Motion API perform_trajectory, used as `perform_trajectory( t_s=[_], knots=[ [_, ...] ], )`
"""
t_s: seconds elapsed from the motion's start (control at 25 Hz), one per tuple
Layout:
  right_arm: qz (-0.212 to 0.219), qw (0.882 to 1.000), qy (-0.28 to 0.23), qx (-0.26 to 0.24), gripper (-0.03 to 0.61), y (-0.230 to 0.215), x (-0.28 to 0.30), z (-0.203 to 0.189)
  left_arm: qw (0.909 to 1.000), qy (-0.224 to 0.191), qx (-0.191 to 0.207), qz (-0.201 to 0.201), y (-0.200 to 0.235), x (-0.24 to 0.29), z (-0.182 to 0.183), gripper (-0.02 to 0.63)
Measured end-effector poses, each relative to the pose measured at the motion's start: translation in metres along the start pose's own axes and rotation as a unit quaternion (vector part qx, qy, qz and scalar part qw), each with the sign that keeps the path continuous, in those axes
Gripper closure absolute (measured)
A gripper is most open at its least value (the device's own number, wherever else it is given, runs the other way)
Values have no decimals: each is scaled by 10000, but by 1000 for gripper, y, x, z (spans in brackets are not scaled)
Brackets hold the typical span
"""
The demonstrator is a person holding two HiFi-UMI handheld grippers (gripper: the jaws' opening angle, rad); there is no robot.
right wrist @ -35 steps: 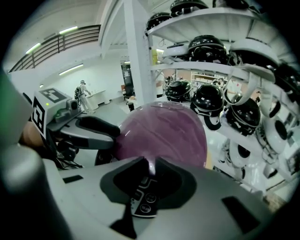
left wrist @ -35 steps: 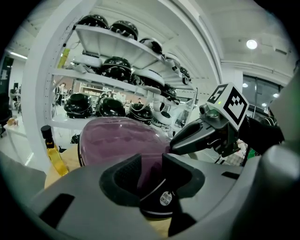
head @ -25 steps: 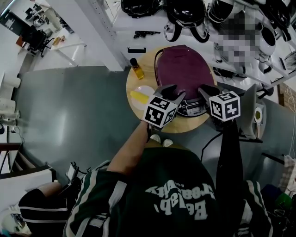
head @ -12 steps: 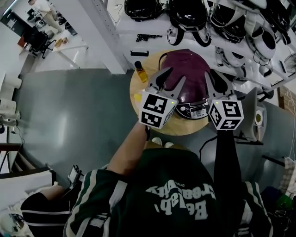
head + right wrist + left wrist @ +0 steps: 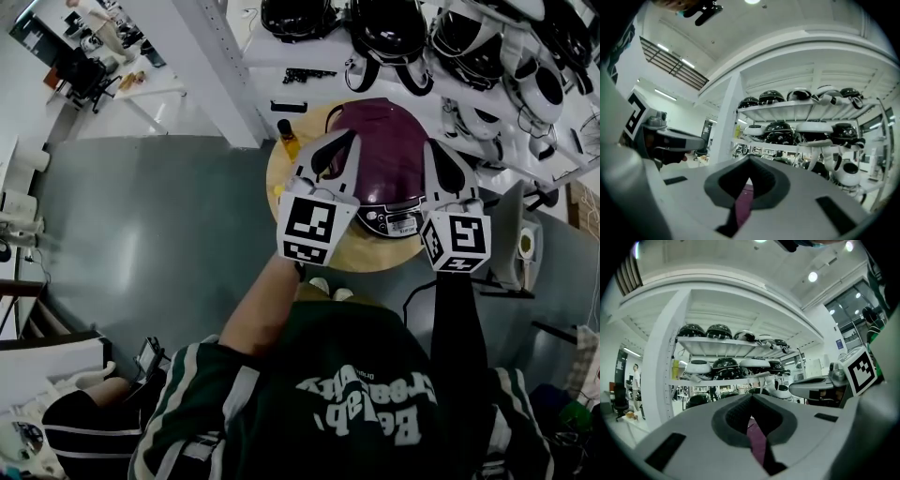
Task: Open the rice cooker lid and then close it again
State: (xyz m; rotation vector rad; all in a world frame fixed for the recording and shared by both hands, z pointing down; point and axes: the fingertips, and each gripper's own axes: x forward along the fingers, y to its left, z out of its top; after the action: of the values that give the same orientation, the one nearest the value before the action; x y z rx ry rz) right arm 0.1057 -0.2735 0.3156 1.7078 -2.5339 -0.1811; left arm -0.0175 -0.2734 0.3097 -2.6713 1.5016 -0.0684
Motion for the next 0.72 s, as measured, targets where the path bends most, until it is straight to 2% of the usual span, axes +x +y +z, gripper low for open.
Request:
perform_trajectory(
  t_s=[0.12,0.52,0.72],
  knots=[
    [-29,10000,-34,-79,575,-1,-4,3,10000,-10,-14,14,-3,-1,0,615],
    [-22,9999,-2,138,575,-4,-14,-2,10000,4,-1,-8,-16,-3,0,615],
    [3,9998,30,178,575,-6,-17,-6,9999,-134,75,-21,-17,-6,4,615]
  ],
)
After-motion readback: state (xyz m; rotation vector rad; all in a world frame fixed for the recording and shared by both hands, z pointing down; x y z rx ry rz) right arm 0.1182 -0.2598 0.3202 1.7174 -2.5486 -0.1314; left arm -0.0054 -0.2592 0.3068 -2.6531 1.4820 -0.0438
